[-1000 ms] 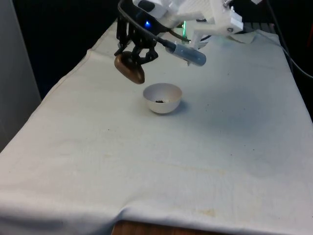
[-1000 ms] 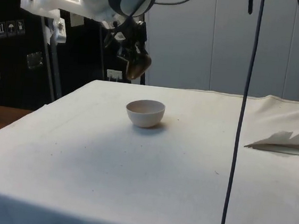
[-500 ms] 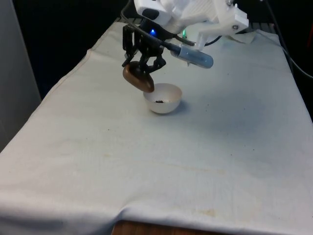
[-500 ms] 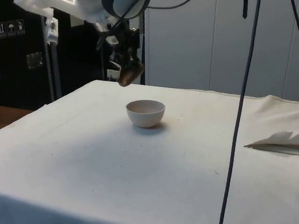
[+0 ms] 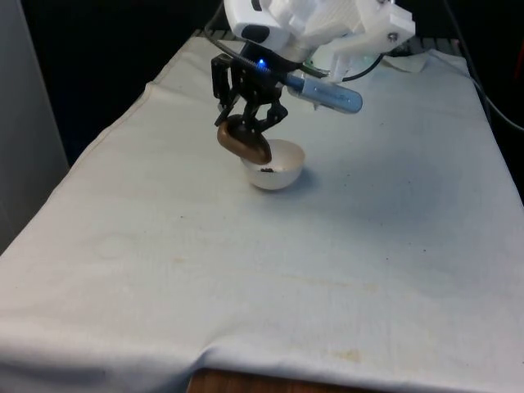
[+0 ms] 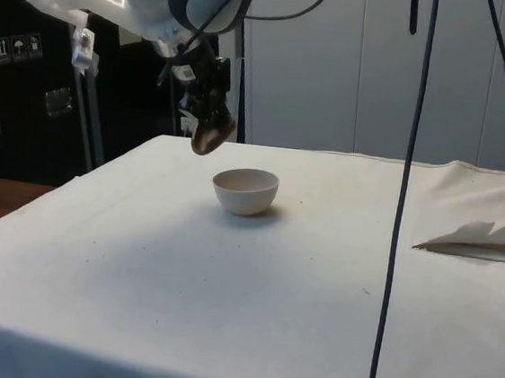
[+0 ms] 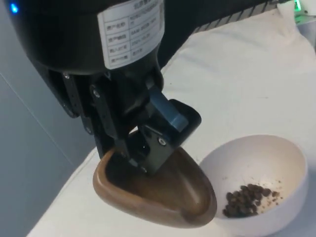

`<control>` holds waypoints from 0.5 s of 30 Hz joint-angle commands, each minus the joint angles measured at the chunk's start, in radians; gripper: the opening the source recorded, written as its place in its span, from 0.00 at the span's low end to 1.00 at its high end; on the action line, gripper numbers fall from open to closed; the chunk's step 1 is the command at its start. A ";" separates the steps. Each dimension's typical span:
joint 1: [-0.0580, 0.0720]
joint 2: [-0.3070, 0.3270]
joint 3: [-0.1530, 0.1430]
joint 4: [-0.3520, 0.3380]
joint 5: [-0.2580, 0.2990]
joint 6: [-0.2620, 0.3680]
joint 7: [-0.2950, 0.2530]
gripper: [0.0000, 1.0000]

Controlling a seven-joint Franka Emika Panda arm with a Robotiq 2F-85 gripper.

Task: Pour the coffee beans from the cup into the bowl.

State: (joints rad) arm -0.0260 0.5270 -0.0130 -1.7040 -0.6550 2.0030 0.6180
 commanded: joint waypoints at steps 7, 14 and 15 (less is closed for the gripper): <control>-0.010 0.005 0.003 -0.007 0.052 0.046 -0.054 0.04; -0.010 0.013 0.001 -0.004 0.089 0.071 -0.093 0.04; -0.010 0.015 0.000 -0.003 0.095 0.076 -0.100 0.04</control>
State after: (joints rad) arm -0.0270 0.5390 -0.0200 -1.7070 -0.5750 2.0630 0.5340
